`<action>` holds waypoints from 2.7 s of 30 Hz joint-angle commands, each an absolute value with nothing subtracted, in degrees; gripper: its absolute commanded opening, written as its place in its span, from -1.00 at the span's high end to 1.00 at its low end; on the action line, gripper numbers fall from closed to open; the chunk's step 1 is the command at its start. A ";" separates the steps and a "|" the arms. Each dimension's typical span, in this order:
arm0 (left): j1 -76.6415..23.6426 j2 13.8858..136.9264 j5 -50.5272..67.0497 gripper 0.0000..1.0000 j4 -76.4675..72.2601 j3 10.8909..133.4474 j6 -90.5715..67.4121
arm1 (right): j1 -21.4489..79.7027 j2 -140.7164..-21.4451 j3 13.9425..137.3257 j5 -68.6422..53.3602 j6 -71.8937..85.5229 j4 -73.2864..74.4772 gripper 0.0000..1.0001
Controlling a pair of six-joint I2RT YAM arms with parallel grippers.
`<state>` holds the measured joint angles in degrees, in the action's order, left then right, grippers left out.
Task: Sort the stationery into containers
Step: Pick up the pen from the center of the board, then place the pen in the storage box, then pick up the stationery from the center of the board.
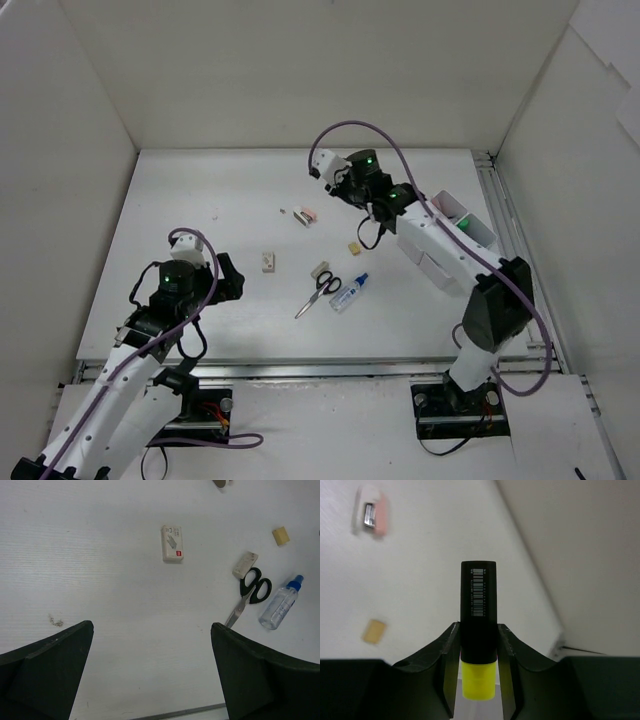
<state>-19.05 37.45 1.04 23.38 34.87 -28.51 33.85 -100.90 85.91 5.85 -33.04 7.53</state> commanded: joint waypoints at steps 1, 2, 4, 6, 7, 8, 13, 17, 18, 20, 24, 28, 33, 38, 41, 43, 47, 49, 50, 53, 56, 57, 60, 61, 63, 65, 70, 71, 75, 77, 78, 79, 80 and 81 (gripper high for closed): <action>-18.72 37.79 -1.56 -0.99 21.53 37.26 -28.12 | 30.94 -93.52 85.17 5.35 -64.38 10.18 1.00; -18.72 37.97 -2.02 -0.99 22.06 37.70 -28.39 | 30.68 -92.38 84.99 6.75 -70.43 12.11 1.00; -18.72 38.76 -3.24 -0.99 22.32 37.88 -29.35 | 29.10 -92.02 85.95 13.33 -73.73 16.59 1.00; -18.72 40.24 -3.86 -0.99 23.20 38.76 -30.06 | 27.17 -91.41 85.96 20.61 -77.24 19.76 1.00; -18.72 40.78 -4.22 -0.99 23.55 39.19 -30.58 | 26.29 -91.15 85.35 22.22 -79.87 22.04 1.00; -18.72 41.39 -4.39 -0.99 23.99 40.16 -30.76 | 25.41 -89.92 84.56 23.45 -80.85 22.67 1.00; -18.72 46.14 -4.66 -0.99 24.61 43.24 -31.11 | 20.13 -86.49 83.93 24.52 -86.04 38.37 1.00; -18.72 49.91 -3.61 -0.99 24.52 45.70 -32.17 | 16.88 -87.80 89.98 23.03 -86.05 56.84 1.00; -18.72 50.10 -3.43 -0.99 24.35 45.70 -32.34 | 16.79 -87.98 90.00 23.11 -86.22 60.17 1.00; -18.72 50.01 -3.60 -0.99 24.17 45.70 -32.78 | 14.78 -86.93 87.82 24.51 -88.41 60.47 1.00; -18.72 48.52 -6.32 -0.99 25.31 45.79 -33.57 | 12.04 -87.27 86.22 25.75 -90.52 62.47 1.00; -18.72 47.02 -9.05 -0.99 26.28 45.53 -33.75 | 8.19 -89.29 84.55 28.30 -91.93 60.74 1.00; -18.72 47.37 -11.69 -0.99 26.46 45.70 -33.14 | 5.98 -93.51 84.81 30.49 -92.37 55.64 1.00; -18.72 49.48 -11.78 -0.99 25.66 46.41 -32.52 | 4.66 -98.26 87.10 26.82 -93.08 53.88 1.00; -18.72 50.45 -12.04 -0.99 25.93 46.76 -32.61 | 4.57 -99.40 84.47 27.24 -94.13 52.83 1.00; -18.72 50.36 -12.04 -0.99 25.58 46.32 -32.43 | 4.31 -99.93 83.06 27.86 -94.66 50.63 1.00; -18.72 49.92 -12.13 -0.99 25.40 45.97 -32.61 | 3.87 -100.81 81.92 29.26 -94.92 47.74 0.97; -18.72 49.83 -12.48 -0.99 25.49 45.79 -32.78 | 3.60 -101.25 80.60 30.58 -95.45 45.98 0.96; -18.72 49.83 -12.48 -0.99 25.40 45.70 -32.87 | 3.60 -101.42 80.25 30.67 -95.54 44.40 0.95; -18.72 50.01 -12.66 -0.99 25.57 45.70 -32.96 | 3.34 -101.69 79.72 30.50 -95.36 44.30 0.76; -18.72 50.01 -12.57 -0.99 25.75 45.88 -32.96 | 3.51 -101.16 79.28 30.50 -94.92 44.12 0.52; -18.72 50.01 -12.57 -0.99 25.23 45.53 -32.87 | 3.78 -100.73 79.10 30.32 -94.66 44.03 0.44; -18.72 50.36 -11.87 -0.99 24.35 45.00 -32.61 | 4.13 -99.41 78.84 29.27 -93.78 43.95 0.22; -18.72 50.36 -11.78 -0.99 24.17 45.00 -32.61 | 4.30 -98.88 78.84 29.53 -93.52 43.95 0.06; -18.72 50.19 -11.25 -0.99 24.17 44.83 -32.43 | 4.92 -97.31 79.10 30.06 -93.34 44.03 -0.14; -18.72 49.66 -11.25 -0.99 24.17 44.74 -32.43 | 4.92 -96.42 79.45 31.20 -93.25 44.03 -0.33; -18.72 46.41 -10.20 -0.99 23.99 44.21 -31.64 | 6.85 -92.56 82.96 32.87 -91.76 44.38 -0.48; -18.72 45.88 -9.85 -0.99 23.99 44.12 -31.64 | 7.46 -91.85 83.66 33.05 -90.97 45.34 -0.60; -18.72 42.81 -8.53 -0.99 23.56 42.89 -31.03 | 12.21 -88.16 88.84 30.16 -86.06 47.63 -0.95; -18.72 42.02 -7.22 -0.99 22.94 42.28 -30.41 | 15.54 -87.80 92.96 23.16 -79.41 47.99 -0.96; -18.72 41.84 -6.77 -0.99 22.94 42.36 -30.24 | 16.60 -87.72 94.29 20.33 -77.28 47.99 -0.96; -18.72 41.84 -6.42 -0.99 22.94 42.45 -30.32 | 17.39 -87.63 95.70 17.08 -72.82 47.90 -0.96; -18.72 41.66 -5.72 -0.99 22.94 42.80 -30.32 | 18.97 -87.45 96.93 13.92 -70.95 47.81 -0.96; -18.72 41.49 -5.10 -0.99 22.94 42.80 -30.24 | 19.68 -87.45 99.38 7.62 -69.19 47.64 -0.96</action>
